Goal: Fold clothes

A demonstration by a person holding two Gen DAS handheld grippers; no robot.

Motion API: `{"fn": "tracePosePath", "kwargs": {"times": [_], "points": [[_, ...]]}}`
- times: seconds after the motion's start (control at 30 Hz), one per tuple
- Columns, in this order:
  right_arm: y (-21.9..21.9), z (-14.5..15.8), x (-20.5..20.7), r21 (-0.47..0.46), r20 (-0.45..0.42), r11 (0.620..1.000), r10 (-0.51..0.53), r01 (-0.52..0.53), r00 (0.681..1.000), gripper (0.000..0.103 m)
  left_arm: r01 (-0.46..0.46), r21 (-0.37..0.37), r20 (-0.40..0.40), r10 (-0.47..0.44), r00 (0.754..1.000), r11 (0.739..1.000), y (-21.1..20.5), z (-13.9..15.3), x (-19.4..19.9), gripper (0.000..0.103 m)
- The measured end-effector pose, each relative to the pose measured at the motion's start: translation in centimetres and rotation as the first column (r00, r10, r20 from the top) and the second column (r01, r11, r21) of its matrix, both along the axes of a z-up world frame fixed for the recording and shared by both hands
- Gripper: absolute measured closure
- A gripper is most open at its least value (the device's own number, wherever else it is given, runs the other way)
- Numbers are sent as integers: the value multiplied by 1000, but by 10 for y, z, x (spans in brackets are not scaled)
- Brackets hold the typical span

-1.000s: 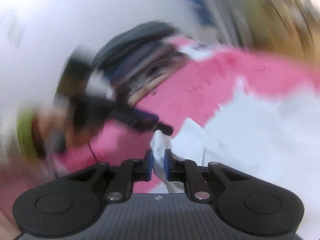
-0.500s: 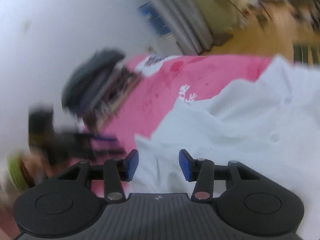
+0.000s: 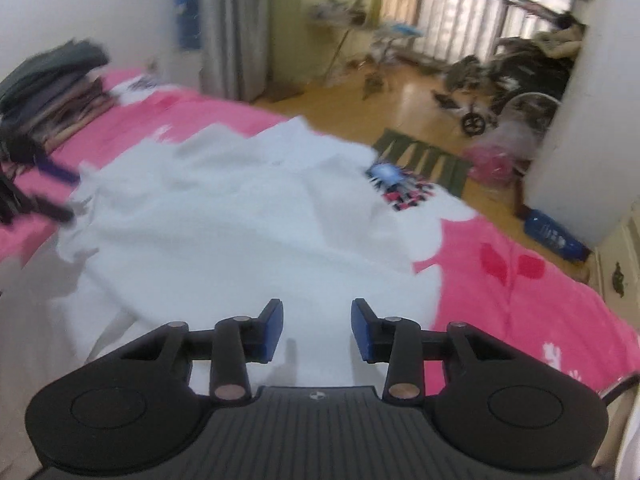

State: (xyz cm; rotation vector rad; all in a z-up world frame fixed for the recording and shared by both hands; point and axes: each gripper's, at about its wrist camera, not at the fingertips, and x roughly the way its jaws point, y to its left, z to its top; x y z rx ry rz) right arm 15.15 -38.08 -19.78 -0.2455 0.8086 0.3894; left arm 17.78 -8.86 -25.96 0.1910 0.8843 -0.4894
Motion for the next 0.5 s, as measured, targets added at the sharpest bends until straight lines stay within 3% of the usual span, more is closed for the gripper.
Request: {"fn": "tracePosePath", "kwargs": {"times": [0.17,0.27,0.3,0.37,0.5], "points": [[-6,-38,28,13,-1,999,-40,40,999,65,-95,65,14,94,995,993,-5,-34,27,37],[-36,-75,40,-30,-56,989,-146,145,988,65,-80,89,67,74,995,993,-11,-37,23,36],[-49,-81,42,19,-76,982,-186,188,980,65,-76,93,73,69,995,993,-13,-37,22,36],[-69,-78,42,116,-113,960,-241,254,964,65,-66,99,85,58,995,993,-16,-37,20,36],[-71,-58,36,185,-83,957,-213,225,974,65,-69,90,86,62,994,994,-14,-37,18,36]]}}
